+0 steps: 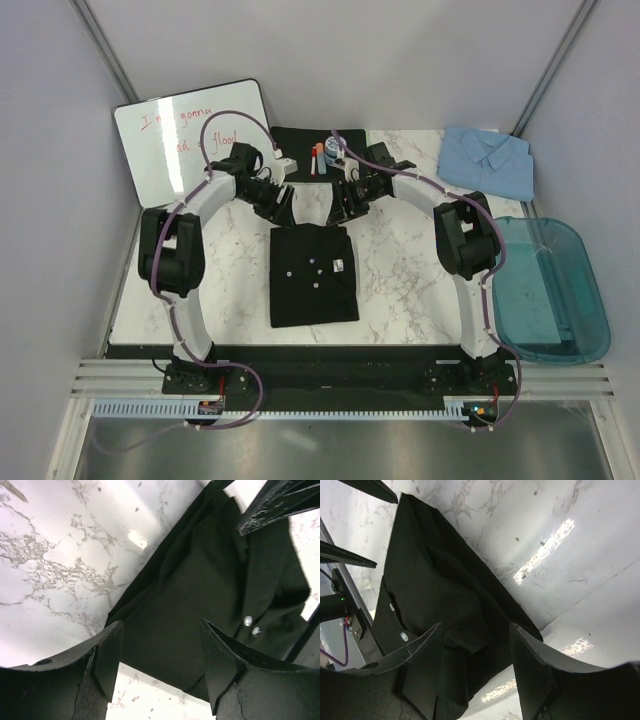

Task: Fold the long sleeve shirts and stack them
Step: Fold the shirt

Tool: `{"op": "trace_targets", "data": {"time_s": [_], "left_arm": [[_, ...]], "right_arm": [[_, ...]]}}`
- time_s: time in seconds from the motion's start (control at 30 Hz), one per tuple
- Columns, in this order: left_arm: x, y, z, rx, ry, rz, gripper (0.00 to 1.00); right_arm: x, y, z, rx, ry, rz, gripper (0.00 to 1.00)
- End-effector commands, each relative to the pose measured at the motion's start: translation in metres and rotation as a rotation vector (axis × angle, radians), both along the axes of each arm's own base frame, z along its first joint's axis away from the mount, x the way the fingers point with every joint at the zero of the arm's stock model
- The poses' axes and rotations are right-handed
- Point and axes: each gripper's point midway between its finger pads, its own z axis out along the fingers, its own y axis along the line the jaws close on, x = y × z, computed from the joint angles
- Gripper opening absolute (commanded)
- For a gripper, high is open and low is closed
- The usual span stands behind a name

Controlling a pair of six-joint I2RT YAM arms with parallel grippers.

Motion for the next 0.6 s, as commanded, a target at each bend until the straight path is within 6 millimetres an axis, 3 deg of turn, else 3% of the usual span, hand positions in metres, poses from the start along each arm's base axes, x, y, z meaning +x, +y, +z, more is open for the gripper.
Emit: {"op": "trace_targets", "data": {"time_s": [0.0,0.13,0.33,0.43,0.47,0.57], "left_arm": [[0.019,0.0,0.003,0.029,-0.079,-0.049,0.69],[0.021,0.002,-0.009,0.044,-0.066,-0.052,0.69],[0.016,0.007,-0.027,0.07,-0.036,-0.058,0.69],[0.012,0.008,-0.03,0.062,-0.025,-0.067,0.64],[0.011,0.008,-0.03,0.062,-0.022,-0.066,0.61],[0.012,0.013,-0.032,0.063,-0.017,-0.055,0.47]], "right_arm": [[0.005,0.001,-0.003,-0.024,-0.014,-0.013,0.62],[0.003,0.001,-0.016,-0.04,0.016,-0.017,0.61],[-0.008,0.009,-0.003,0.037,0.051,0.019,0.46],[-0.008,0.01,0.003,0.053,0.049,0.023,0.25],[-0.008,0.011,0.005,0.052,0.04,0.025,0.13],[-0.003,0.007,0.005,0.028,0.012,0.014,0.0]]}}
